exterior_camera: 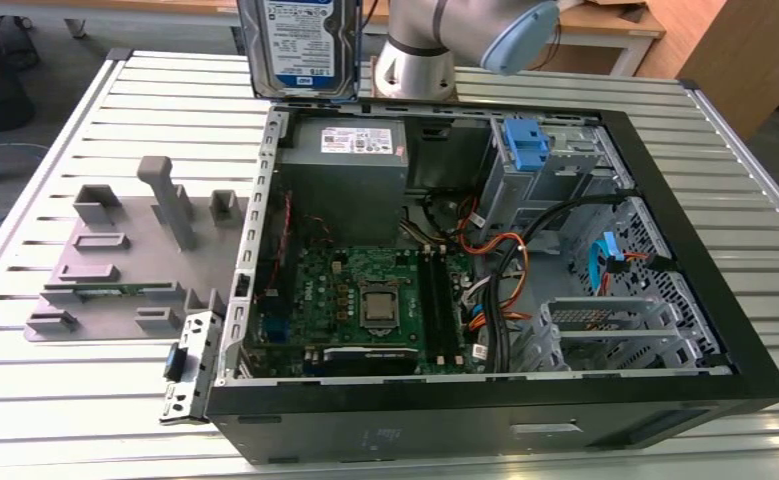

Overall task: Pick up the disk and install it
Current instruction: 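Pick up the disk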

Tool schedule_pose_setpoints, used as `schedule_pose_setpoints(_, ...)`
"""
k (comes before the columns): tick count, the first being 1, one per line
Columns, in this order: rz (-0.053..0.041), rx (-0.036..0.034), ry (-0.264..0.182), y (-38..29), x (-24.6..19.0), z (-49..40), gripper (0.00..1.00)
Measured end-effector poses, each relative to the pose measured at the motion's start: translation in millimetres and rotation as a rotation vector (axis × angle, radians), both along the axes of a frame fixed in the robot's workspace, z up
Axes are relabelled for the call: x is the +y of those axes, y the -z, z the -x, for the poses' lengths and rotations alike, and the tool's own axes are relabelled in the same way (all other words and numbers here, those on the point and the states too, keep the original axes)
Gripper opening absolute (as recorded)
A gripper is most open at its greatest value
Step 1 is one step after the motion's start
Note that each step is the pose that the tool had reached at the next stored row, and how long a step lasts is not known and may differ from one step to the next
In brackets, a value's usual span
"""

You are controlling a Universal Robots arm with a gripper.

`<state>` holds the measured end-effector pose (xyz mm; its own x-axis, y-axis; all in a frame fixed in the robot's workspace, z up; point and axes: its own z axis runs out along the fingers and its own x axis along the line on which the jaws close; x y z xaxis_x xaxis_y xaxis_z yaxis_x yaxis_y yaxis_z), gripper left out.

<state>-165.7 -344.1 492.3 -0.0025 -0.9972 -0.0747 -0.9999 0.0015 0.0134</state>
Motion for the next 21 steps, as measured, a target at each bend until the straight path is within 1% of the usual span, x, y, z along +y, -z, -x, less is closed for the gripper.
schedule_pose_setpoints(12, -0.0001, 0.0, 0.0, 0.0, 0.0, -12.1, 0.35)
schedule_pose_setpoints(21, -0.0001, 0.0, 0.0, 0.0, 0.0, -23.4, 0.35)
